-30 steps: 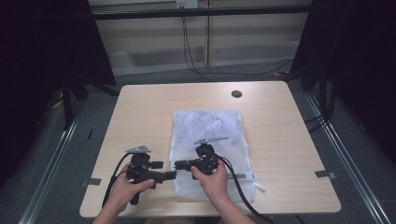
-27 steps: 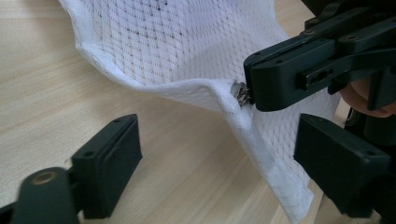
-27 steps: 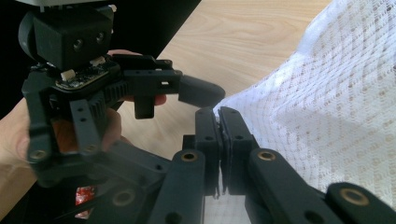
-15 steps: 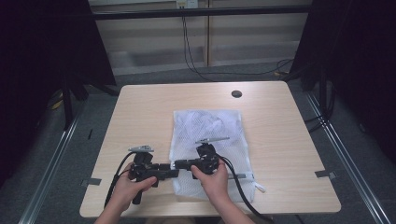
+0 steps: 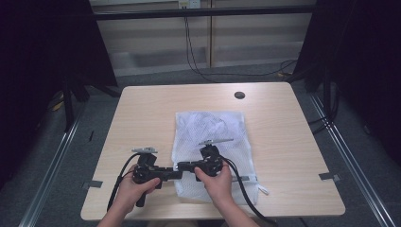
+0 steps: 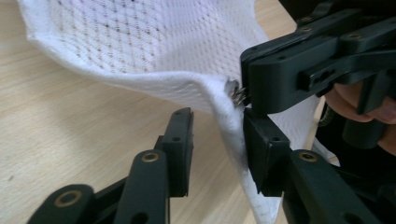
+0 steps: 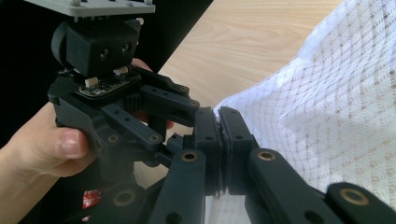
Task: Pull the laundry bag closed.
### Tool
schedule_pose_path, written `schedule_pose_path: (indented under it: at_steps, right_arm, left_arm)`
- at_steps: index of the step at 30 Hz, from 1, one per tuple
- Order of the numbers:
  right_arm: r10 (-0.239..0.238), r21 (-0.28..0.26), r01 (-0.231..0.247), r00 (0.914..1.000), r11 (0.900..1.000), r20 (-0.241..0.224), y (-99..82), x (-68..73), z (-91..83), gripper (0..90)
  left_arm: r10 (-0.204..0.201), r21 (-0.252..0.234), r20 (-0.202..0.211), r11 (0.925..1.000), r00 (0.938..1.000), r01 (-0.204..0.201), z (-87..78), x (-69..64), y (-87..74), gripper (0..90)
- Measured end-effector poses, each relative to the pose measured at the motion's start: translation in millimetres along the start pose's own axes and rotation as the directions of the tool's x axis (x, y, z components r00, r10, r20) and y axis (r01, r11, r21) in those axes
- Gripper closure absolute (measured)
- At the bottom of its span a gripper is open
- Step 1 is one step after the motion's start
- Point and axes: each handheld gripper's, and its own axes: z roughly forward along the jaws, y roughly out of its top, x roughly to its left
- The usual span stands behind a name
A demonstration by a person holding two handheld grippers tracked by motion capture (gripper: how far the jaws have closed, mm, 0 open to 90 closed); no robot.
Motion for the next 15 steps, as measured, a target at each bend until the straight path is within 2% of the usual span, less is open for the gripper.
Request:
schedule_pose_path:
  at_steps: [2,3,4,5,7,8,10,13,15]
  right_arm:
    - [-0.002,0.002,0.002,1.0000,1.0000,0.005,-0.4,-0.3,0.4,87.7]
    - [-0.002,0.002,0.002,1.0000,1.0000,0.005,-0.4,-0.3,0.4,87.7]
    - [0.005,0.004,-0.005,1.0000,1.0000,0.004,-0.1,-0.3,0.2,87.7]
    - [0.005,0.004,-0.005,1.0000,1.0000,0.004,-0.1,-0.3,0.2,87.7]
    - [0.006,0.002,-0.006,1.0000,1.0000,0.002,0.4,-0.6,-0.3,87.7]
    - [0.006,0.002,-0.006,1.0000,1.0000,-0.003,0.6,-0.8,-0.8,87.7]
    - [0.004,0.002,-0.004,0.9999,1.0000,-0.011,0.9,-1.5,-1.7,87.7]
    - [0.004,0.002,-0.004,0.9999,1.0000,-0.015,1.0,-1.6,-2.8,87.7]
    - [-0.001,0.007,0.001,0.9999,1.0000,-0.011,1.1,-1.8,-4.6,87.8]
  left_arm:
    - [-0.002,0.007,0.014,1.0000,0.9999,0.002,-0.7,0.4,0.2,73.3]
    - [0.000,0.009,0.017,1.0000,0.9999,0.000,-1.3,0.4,0.3,73.3]
    - [-0.002,0.008,0.026,1.0000,0.9997,0.002,-1.9,0.1,0.3,79.2]
    - [-0.006,0.007,0.031,1.0000,0.9995,0.006,-2.6,-0.2,0.4,79.2]
    - [-0.003,0.004,0.039,1.0000,0.9992,0.003,-4.1,0.5,0.9,85.2]
    - [-0.008,0.003,0.045,1.0000,0.9989,0.008,-4.6,0.4,0.8,86.4]
    - [0.008,-0.001,0.048,1.0000,0.9988,-0.008,-5.4,0.4,1.1,87.2]
    - [-0.022,0.004,0.056,0.9997,0.9982,0.022,-6.6,-1.3,1.3,87.6]
    - [-0.023,0.003,0.049,0.9997,0.9986,0.022,-7.8,-1.1,1.7,87.9]
